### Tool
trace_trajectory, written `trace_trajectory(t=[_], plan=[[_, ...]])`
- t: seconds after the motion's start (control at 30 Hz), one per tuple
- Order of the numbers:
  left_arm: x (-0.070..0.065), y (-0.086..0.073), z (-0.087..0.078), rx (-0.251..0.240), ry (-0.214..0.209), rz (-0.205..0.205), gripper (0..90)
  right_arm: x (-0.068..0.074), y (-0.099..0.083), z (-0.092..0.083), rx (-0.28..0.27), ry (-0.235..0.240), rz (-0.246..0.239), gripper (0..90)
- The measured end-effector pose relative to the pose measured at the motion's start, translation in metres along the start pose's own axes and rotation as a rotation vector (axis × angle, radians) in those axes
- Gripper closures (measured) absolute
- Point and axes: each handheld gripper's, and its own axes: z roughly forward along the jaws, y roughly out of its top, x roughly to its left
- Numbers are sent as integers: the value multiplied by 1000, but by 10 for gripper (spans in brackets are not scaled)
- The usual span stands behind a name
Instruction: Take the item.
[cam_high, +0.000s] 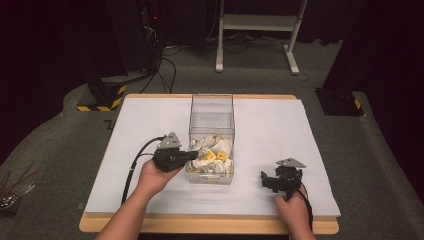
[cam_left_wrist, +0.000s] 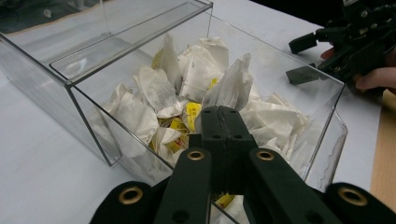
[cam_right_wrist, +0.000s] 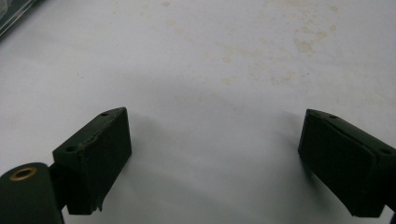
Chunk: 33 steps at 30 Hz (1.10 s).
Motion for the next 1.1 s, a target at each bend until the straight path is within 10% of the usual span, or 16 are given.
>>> trace_trajectory(t=[1.1], plan=[[5, 0, -25, -232, -38, -86, 900, 0, 0, 0, 0, 0, 0, 93]])
